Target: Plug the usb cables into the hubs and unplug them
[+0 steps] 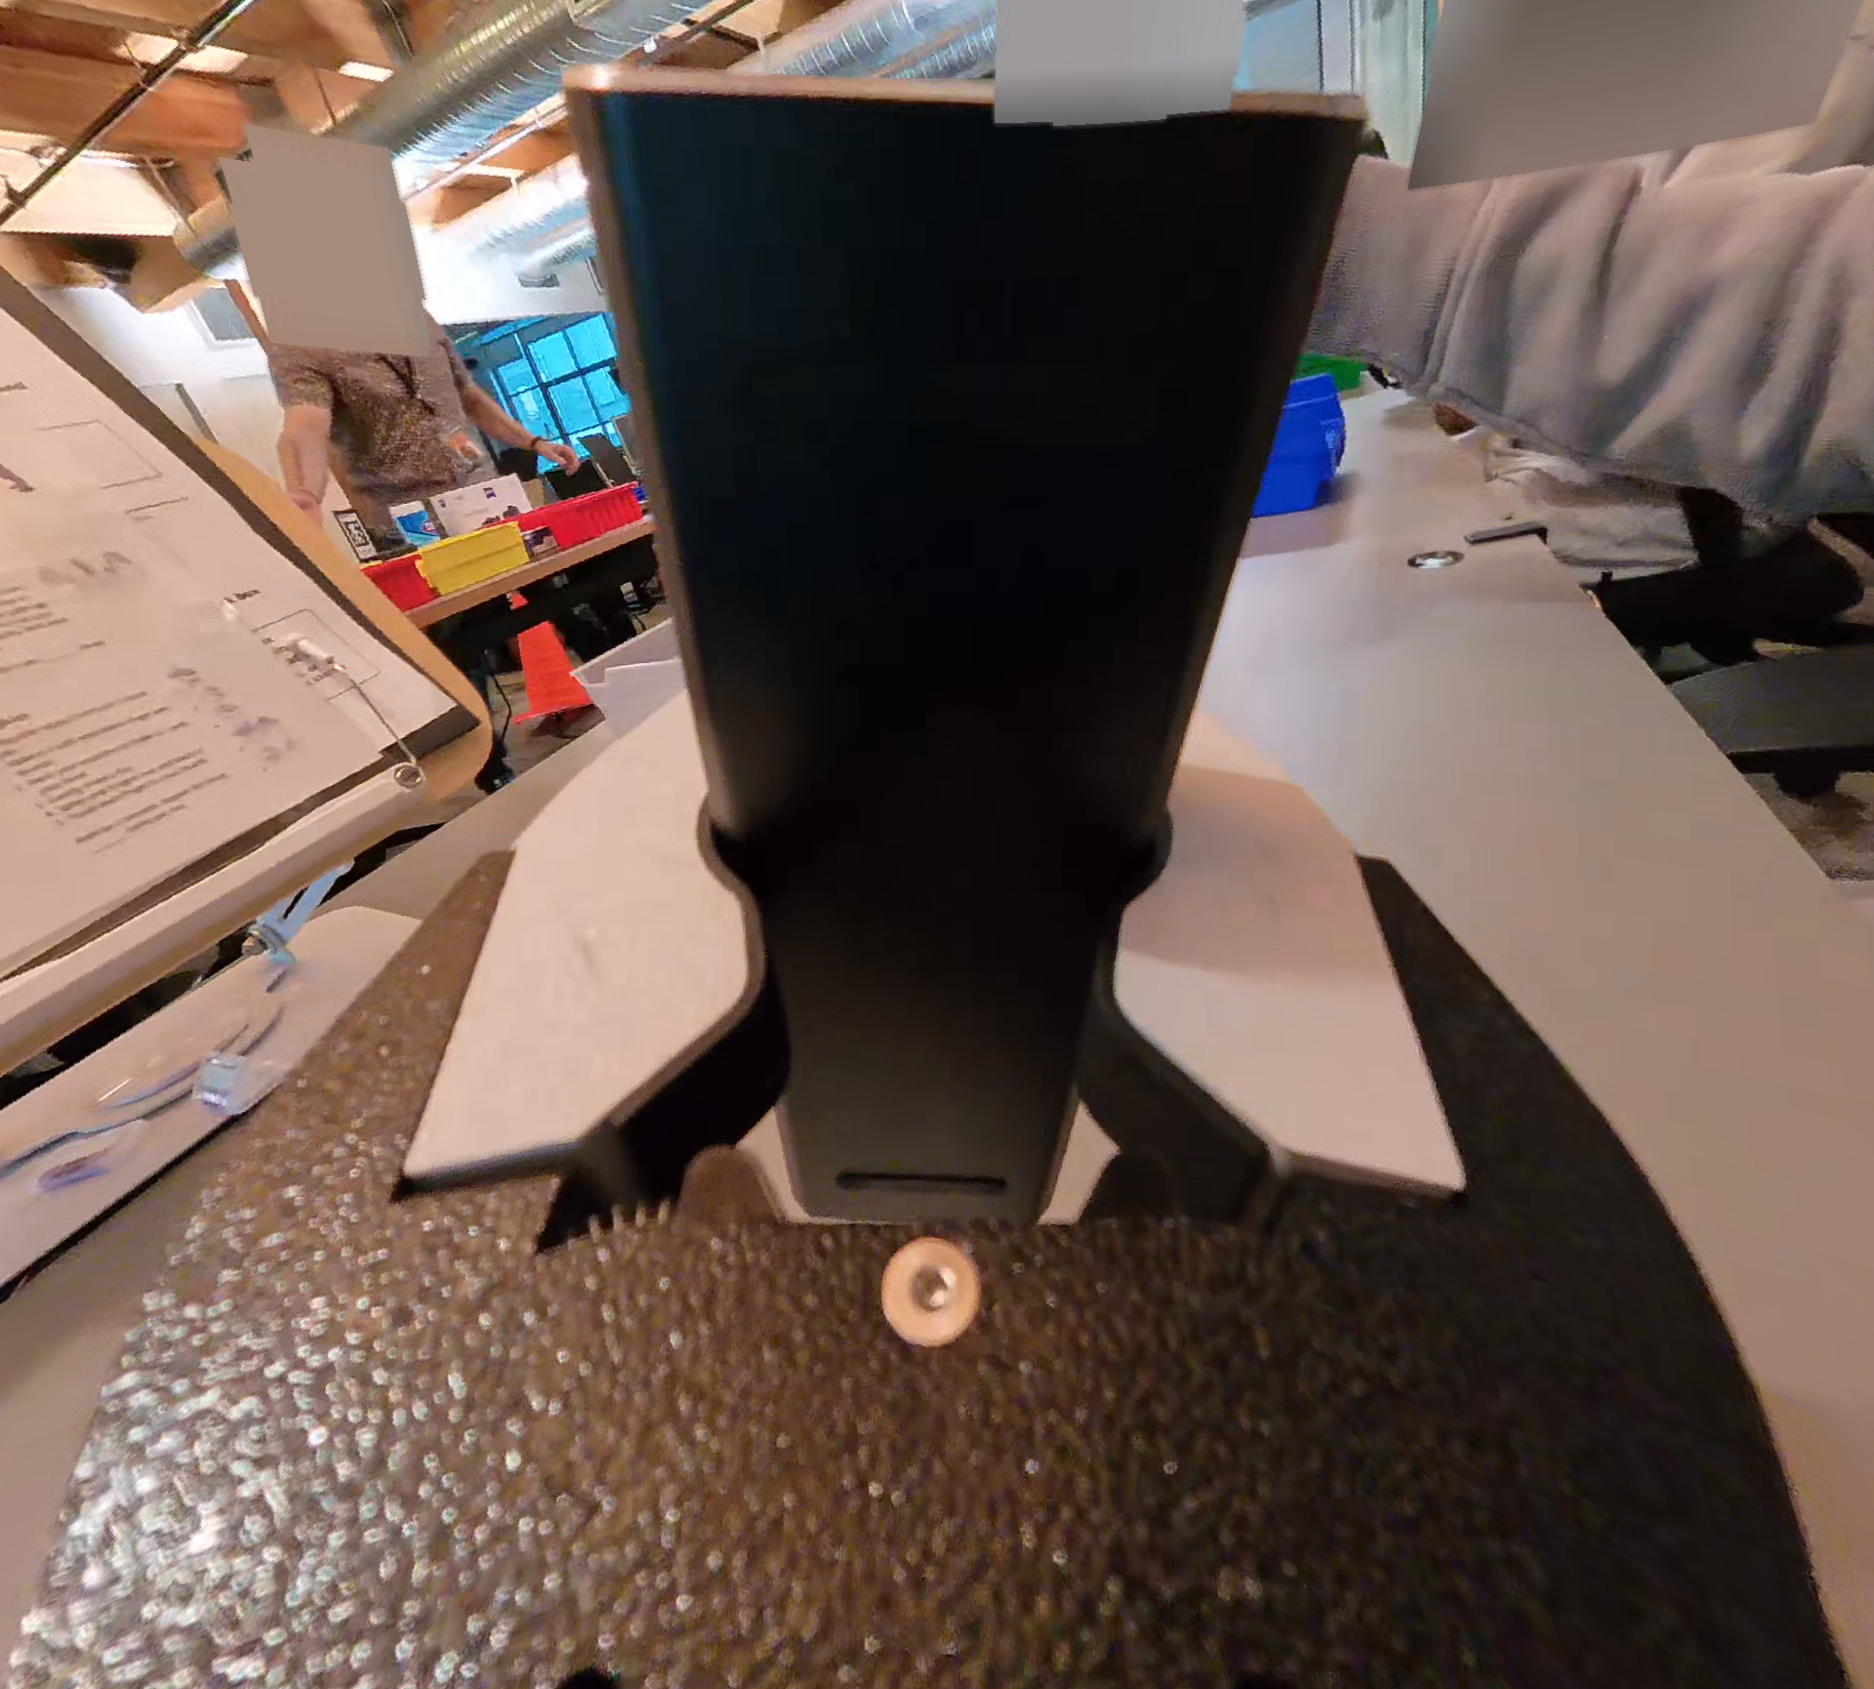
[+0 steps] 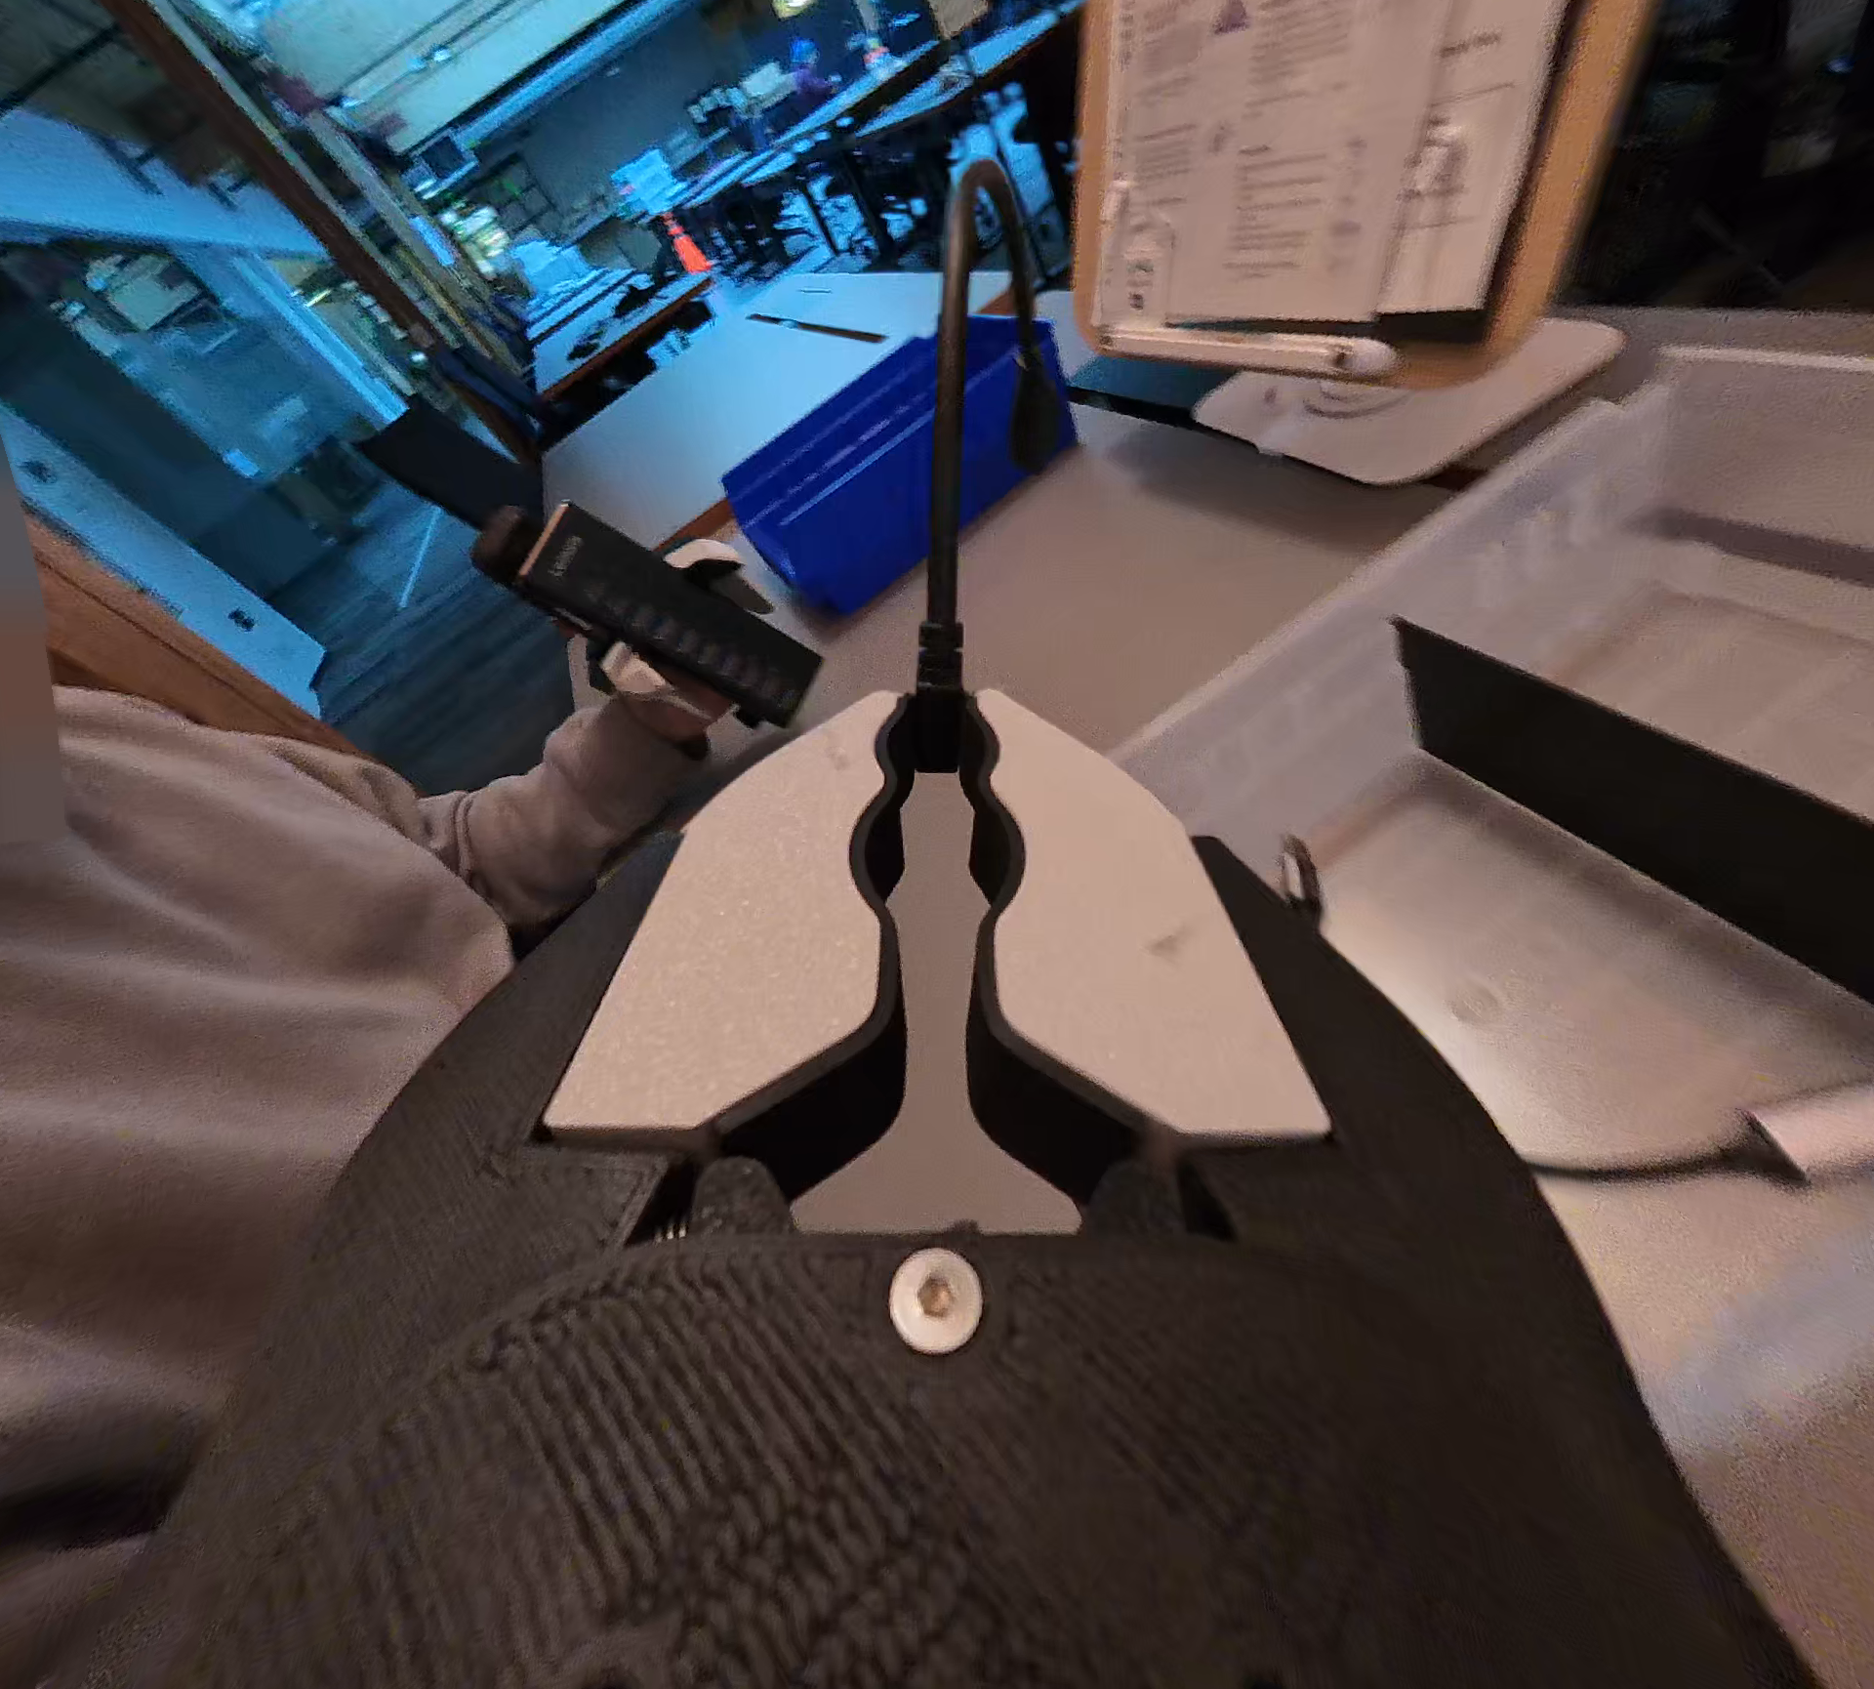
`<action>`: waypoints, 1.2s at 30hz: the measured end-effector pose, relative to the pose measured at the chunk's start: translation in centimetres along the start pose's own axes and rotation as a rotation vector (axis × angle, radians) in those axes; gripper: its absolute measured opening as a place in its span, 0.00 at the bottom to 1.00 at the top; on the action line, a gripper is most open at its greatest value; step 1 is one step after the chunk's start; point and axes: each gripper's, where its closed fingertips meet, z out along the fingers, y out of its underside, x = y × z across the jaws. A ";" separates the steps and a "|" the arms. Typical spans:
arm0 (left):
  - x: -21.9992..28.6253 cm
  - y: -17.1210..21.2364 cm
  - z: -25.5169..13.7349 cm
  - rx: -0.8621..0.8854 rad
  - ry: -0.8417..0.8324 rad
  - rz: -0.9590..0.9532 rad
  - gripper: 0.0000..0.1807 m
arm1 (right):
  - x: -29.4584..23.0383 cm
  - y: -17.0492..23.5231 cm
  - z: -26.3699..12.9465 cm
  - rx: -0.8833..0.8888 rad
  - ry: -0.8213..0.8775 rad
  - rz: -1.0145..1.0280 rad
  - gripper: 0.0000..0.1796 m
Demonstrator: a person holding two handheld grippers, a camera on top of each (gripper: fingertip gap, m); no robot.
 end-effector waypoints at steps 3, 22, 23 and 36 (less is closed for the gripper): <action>0.4 0.4 0.2 -0.013 0.019 -0.002 0.40 | 2.6 1.9 -2.0 -0.067 0.008 0.077 0.05; 0.9 0.4 0.2 0.000 0.053 -0.039 0.40 | 17.1 9.4 0.1 -0.861 0.757 -0.265 0.25; 0.9 0.3 0.3 0.003 0.052 -0.039 0.40 | 17.7 8.7 -0.4 -0.889 0.826 -0.333 0.29; 1.8 0.7 0.8 -0.002 0.089 -0.060 0.40 | -14.2 9.4 23.9 -0.208 -0.162 -0.781 0.46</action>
